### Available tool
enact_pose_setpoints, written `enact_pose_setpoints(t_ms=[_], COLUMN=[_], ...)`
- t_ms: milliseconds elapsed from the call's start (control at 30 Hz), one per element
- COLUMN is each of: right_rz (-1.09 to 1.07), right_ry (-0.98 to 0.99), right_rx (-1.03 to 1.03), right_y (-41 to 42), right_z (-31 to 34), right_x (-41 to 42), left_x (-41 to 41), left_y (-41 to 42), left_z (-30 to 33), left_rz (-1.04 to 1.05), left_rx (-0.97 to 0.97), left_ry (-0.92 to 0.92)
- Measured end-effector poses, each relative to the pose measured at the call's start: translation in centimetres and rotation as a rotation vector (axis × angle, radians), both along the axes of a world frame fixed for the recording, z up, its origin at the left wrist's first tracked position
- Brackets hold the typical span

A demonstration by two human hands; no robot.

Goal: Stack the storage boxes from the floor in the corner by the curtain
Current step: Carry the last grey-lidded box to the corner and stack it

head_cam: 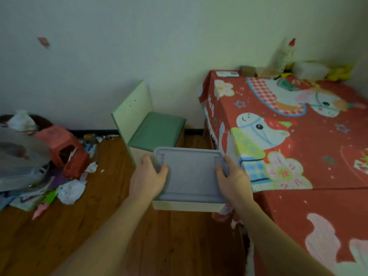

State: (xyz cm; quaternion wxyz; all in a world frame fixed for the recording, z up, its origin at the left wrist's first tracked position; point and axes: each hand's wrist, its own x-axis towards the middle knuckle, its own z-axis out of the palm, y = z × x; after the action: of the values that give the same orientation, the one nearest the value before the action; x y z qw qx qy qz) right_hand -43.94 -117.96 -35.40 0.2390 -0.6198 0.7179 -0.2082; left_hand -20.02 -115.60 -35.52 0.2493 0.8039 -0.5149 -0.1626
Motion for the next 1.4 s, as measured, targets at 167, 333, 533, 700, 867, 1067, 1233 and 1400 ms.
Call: enact_pose_setpoints(t_ms=[167,333,533,700,867,1067,1233,1400], right_rz=[0.039,0.05,0.04,0.046,0.04,0.028,-0.002,-0.067], right_ry=[-0.022,0.011,0.045,0.094,0.125,0.219,0.275,0.275], right_rx=[-0.04,-0.088,-0.148,-0.212,-0.248,-0.266,-0.271,-0.303], right_y=[-1.4,-2.8,-3.7,-3.6,-3.1,-2.4,-1.1,-0.1], right_z=[6.8,14.0,21.6,27.8,33.5,38.0,39.5,41.0], right_x=[0.0,-0.5,-1.4,-1.4,-1.6,-1.8,-1.9,-2.6], left_x=[0.1,0.0,-0.4,-0.2,-0.1,-0.4,-0.3,-1.2], left_y=[-1.3,-1.9,-3.1,-3.5,-3.7,-3.8,-3.6,-4.1], left_z=[6.6,14.0,22.3,27.9,32.8,37.5,38.9,40.2], left_rz=[-0.02,-0.053,-0.107,-0.106,-0.142,-0.167,-0.221,-0.274], left_rx=[-0.046,-0.077,-0.109,-0.13,-0.176,-0.234,-0.254,-0.289], left_ry=[-0.003,0.026,-0.007,-0.044,-0.038,-0.041,-0.053,-0.052])
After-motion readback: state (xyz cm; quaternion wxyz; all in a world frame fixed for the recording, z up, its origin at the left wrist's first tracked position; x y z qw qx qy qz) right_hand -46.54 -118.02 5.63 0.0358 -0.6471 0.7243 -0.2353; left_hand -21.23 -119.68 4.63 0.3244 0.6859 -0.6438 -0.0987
